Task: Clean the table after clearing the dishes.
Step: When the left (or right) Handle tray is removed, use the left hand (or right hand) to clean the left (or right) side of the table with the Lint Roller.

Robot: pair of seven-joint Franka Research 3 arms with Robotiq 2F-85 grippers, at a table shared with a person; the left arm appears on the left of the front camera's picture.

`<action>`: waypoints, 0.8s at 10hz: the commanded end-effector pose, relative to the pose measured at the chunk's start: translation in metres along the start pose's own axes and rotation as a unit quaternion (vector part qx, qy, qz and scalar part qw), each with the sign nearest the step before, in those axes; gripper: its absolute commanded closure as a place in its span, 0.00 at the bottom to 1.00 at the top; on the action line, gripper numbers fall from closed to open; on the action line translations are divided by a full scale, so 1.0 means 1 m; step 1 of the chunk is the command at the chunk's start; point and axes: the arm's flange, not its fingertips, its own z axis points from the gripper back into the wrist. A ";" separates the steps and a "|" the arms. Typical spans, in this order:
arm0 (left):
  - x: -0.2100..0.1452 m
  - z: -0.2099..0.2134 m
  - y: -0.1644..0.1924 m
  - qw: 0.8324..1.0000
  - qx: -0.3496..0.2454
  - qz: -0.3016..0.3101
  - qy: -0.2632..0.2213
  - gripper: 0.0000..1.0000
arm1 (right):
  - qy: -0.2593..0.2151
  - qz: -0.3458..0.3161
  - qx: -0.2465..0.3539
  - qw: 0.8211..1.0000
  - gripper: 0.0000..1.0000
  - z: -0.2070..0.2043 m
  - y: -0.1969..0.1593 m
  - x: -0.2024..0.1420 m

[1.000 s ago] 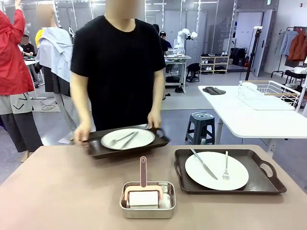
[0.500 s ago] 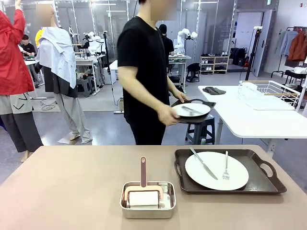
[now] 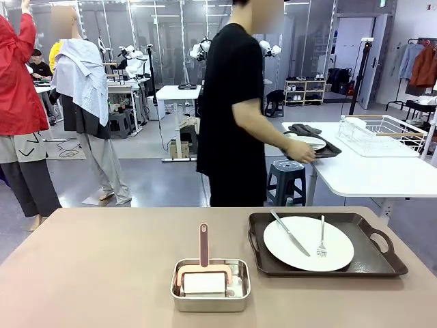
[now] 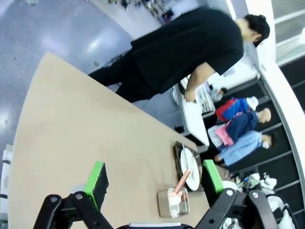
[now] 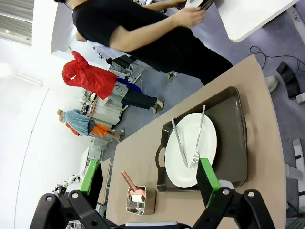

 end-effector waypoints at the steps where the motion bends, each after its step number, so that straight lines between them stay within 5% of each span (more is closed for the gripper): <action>1: 0.025 -0.069 -0.022 0.996 0.033 -0.024 0.082 0.00 | -0.001 0.005 0.004 1.000 0.00 0.002 0.002 0.000; 4: 0.015 -0.178 -0.072 0.969 0.031 -0.104 0.223 0.00 | -0.001 0.005 0.004 1.000 0.00 0.002 0.002 0.000; 8: -0.063 -0.287 -0.143 0.901 0.030 -0.216 0.376 0.00 | -0.001 0.005 0.004 1.000 0.00 0.002 0.002 0.000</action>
